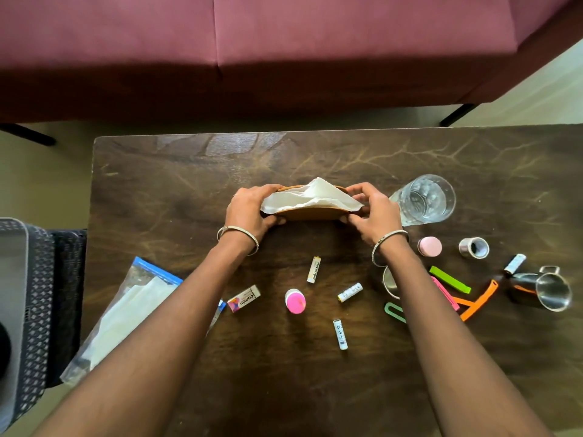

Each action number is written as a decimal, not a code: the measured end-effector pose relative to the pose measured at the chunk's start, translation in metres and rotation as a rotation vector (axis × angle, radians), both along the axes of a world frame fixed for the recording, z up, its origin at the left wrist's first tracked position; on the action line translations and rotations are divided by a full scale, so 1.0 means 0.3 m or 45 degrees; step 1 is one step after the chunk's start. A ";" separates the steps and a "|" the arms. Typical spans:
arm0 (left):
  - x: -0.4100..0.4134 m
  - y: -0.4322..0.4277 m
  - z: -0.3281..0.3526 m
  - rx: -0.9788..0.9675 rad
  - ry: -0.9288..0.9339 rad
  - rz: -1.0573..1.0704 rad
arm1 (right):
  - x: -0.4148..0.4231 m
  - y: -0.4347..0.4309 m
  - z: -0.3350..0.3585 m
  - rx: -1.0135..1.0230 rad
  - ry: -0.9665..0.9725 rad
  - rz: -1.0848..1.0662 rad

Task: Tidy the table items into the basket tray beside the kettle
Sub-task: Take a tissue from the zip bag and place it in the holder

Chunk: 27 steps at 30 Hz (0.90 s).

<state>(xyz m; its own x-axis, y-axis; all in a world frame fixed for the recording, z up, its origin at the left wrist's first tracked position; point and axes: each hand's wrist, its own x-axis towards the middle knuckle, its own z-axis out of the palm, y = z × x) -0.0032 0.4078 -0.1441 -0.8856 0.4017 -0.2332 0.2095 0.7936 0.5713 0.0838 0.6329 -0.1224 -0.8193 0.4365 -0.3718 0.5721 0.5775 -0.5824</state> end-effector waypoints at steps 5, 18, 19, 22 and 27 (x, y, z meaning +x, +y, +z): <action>0.003 -0.002 0.006 0.013 -0.034 -0.014 | 0.004 -0.006 -0.007 0.006 -0.008 -0.002; 0.022 -0.094 0.033 0.283 -0.156 0.256 | 0.038 -0.038 -0.006 0.129 0.038 -0.173; 0.020 -0.092 0.033 0.255 -0.123 0.239 | 0.036 -0.041 -0.005 0.167 0.044 -0.168; 0.024 -0.081 0.026 0.161 -0.014 0.186 | 0.032 -0.045 -0.006 0.203 0.076 -0.145; 0.022 -0.054 0.007 0.127 0.125 0.118 | 0.029 -0.029 -0.012 0.233 0.092 -0.109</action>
<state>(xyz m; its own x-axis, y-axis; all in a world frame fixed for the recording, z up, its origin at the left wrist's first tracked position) 0.0035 0.3915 -0.1418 -0.9364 0.3342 -0.1068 0.1968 0.7525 0.6286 0.0925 0.6242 -0.1260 -0.7980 0.5606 -0.2211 0.5840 0.6286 -0.5136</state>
